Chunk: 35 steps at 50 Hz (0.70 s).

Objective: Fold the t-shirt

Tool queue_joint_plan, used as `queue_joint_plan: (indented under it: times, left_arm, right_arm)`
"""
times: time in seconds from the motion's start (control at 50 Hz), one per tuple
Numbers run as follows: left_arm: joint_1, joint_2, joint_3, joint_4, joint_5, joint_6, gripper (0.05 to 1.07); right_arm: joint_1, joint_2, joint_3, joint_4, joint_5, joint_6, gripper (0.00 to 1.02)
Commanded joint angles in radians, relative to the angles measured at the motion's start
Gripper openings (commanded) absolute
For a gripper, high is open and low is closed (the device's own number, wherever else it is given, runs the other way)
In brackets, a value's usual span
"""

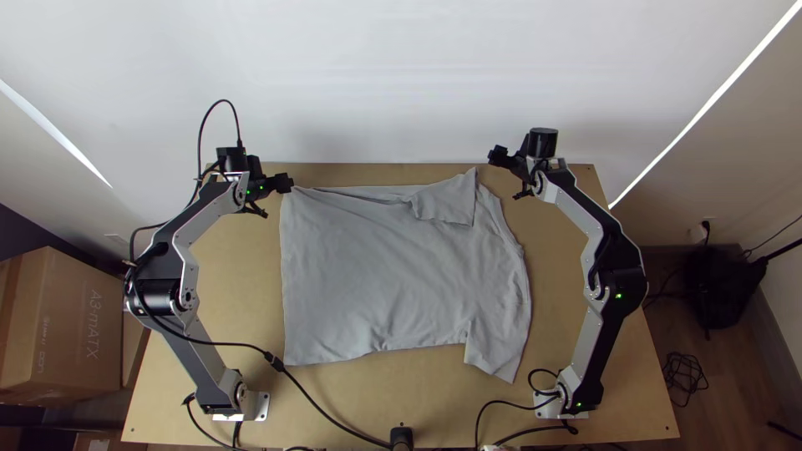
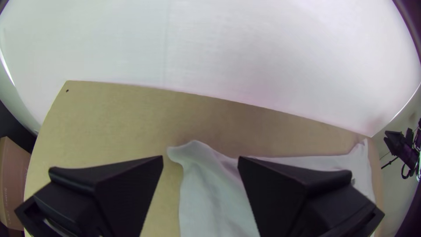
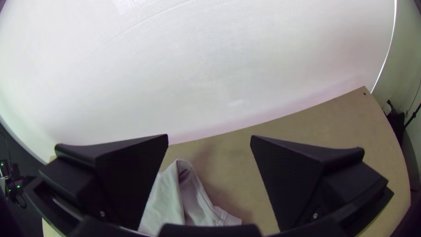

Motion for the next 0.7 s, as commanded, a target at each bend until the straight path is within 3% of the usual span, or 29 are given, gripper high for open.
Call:
queue_joint_plan:
  times: [0.0, 0.12, 0.32, 0.46, 0.6, 0.68]
  left_arm:
    - [-0.009, -0.11, 0.022, -0.016, 0.0, -0.006, 1.03]
    - [0.008, -0.213, 0.025, -0.061, 0.003, -0.005, 1.03]
    - [0.033, -0.417, 0.006, -0.196, 0.035, 0.0, 1.03]
    - [0.05, -0.565, -0.049, -0.254, 0.043, 0.009, 1.03]
    - [0.056, -0.697, -0.107, -0.314, 0.054, 0.009, 1.03]
    - [0.056, -0.756, -0.12, -0.354, 0.054, 0.009, 1.03]
  right_arm:
    - [-0.015, -0.086, 0.025, -0.045, 0.008, 0.011, 0.99]
    - [-0.027, -0.181, 0.036, -0.193, 0.008, 0.016, 0.99]
    - [-0.069, -0.306, 0.124, -0.613, 0.002, 0.028, 0.99]
    - [-0.124, -0.37, 0.126, -0.875, -0.046, 0.039, 0.99]
    - [-0.176, -0.431, 0.042, -1.082, -0.073, 0.003, 0.99]
    - [-0.199, -0.47, -0.047, -1.165, -0.075, -0.066, 0.98]
